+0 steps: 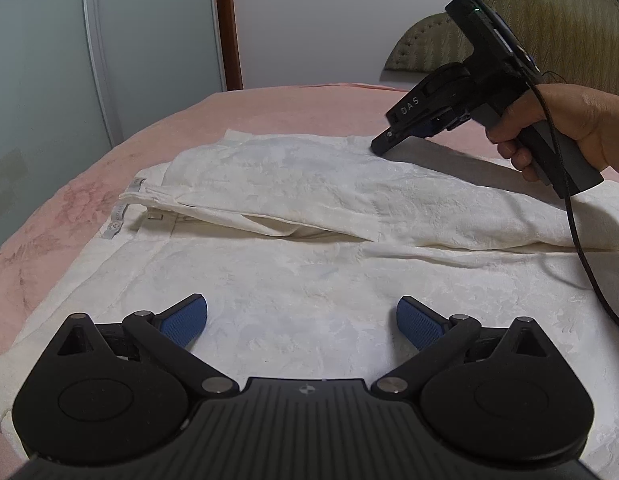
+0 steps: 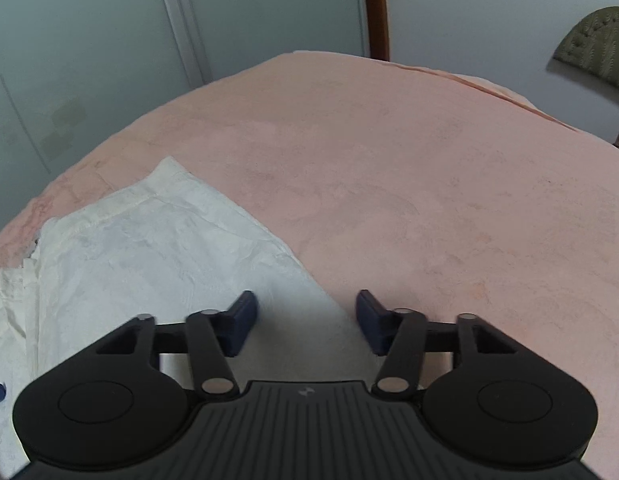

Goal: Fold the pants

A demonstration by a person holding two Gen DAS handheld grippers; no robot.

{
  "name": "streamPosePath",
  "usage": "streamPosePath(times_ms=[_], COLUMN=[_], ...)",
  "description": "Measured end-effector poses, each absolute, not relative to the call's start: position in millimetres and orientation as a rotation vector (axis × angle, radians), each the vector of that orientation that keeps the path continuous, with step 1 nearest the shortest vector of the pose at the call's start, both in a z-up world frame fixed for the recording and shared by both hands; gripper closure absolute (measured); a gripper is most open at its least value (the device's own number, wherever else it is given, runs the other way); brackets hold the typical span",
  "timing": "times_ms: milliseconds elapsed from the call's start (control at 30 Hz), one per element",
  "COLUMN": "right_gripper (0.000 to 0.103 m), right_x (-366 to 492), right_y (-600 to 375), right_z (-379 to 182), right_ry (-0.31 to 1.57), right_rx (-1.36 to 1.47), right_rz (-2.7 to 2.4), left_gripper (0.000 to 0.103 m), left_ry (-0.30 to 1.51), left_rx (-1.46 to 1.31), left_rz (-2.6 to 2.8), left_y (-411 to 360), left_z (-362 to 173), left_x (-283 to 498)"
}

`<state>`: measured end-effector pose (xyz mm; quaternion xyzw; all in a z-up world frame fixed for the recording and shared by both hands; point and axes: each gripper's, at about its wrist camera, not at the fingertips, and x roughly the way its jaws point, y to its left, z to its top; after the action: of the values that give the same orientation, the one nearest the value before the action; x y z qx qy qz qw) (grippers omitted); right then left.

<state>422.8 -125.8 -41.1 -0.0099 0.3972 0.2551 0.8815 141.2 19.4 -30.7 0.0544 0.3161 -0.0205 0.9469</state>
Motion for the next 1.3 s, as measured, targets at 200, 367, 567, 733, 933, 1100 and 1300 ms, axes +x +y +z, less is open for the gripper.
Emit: streamPosePath(times_ms=[200, 367, 567, 733, 933, 1100, 1300], right_gripper=[0.09, 0.091, 0.092, 0.097, 0.096, 0.024, 0.02], right_x=[386.2, 324.5, 227.9, 180.0, 186.2, 232.4, 336.9], right_y=[-102.0, -78.6, -61.8, -55.1, -54.4, -87.3, -130.5], right_z=[-27.2, -8.1, -1.4, -14.6, -10.6, 21.2, 34.1], right_ry=[0.657, 0.474, 0.335, 0.333, 0.314, 0.386, 0.6], right_rx=[-0.264, -0.491, -0.709, -0.789, -0.751, -0.549, -0.168], right_rz=[0.521, 0.521, 0.588, 0.653, 0.621, 0.55, 0.51], left_gripper=[0.001, 0.001, 0.001, 0.001, 0.002, 0.001, 0.002], left_ry=[0.638, 0.569, 0.474, 0.542, 0.673, 0.706, 0.782], left_rx=[0.058, -0.092, -0.403, -0.596, -0.65, -0.652, -0.611], left_rz=[-0.056, 0.016, -0.021, -0.108, -0.071, -0.06, -0.076], left_y=[28.0, 56.2, 103.8, 120.1, 125.9, 129.7, 127.1], left_z=[-29.0, -14.0, 16.5, 29.2, 42.3, 28.4, 7.3], left_x=[143.8, 141.2, 135.2, 164.3, 227.5, 224.5, 227.4])
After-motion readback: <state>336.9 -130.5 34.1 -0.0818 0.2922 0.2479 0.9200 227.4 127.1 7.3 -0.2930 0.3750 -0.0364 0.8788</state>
